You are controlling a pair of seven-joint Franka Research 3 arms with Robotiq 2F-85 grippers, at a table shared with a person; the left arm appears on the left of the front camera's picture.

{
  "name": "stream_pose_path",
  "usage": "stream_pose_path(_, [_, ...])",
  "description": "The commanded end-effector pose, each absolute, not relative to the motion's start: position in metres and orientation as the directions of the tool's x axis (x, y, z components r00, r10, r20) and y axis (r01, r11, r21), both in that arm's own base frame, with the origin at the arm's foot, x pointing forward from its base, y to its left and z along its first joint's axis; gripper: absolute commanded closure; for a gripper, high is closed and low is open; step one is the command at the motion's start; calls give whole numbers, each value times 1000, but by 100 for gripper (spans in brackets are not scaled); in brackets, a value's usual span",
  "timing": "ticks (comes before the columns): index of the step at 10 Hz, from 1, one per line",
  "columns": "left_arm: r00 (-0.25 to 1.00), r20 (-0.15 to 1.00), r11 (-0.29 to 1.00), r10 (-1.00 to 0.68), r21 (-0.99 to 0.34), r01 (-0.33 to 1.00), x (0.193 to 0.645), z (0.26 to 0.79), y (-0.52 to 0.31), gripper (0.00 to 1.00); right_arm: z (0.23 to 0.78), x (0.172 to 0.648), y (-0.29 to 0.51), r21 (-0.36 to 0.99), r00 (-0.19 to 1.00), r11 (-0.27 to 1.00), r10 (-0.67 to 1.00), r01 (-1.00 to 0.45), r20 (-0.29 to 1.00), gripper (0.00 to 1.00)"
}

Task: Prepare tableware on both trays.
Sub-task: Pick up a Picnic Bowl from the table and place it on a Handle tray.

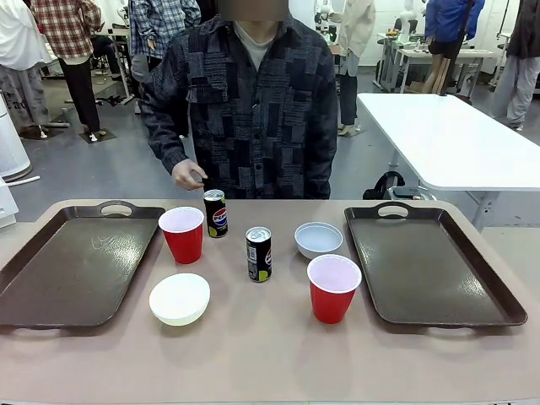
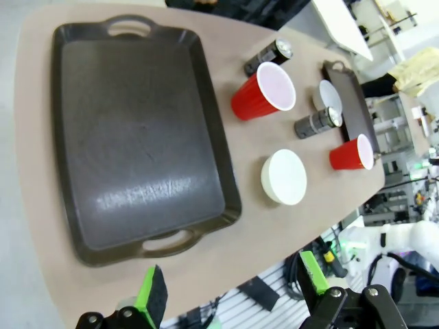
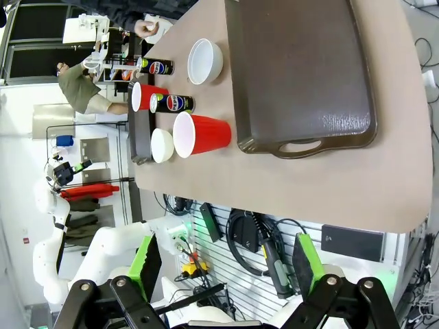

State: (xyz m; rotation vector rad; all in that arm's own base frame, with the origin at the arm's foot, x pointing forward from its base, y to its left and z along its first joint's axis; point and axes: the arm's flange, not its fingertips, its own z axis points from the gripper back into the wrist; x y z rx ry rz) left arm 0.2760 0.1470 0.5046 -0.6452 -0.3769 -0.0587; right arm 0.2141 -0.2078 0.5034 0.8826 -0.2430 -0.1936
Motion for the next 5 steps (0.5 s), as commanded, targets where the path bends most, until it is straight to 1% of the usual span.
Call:
stream_pose_path(1, [931,358,792,74,-588,163,275,505,148,0,503,214,-209,787,957,615,-255,50,138,0])
stream_pose_path(5, [931,358,792,74,-588,163,275,505,148,0,503,214,-209,787,957,615,-255,50,138,0])
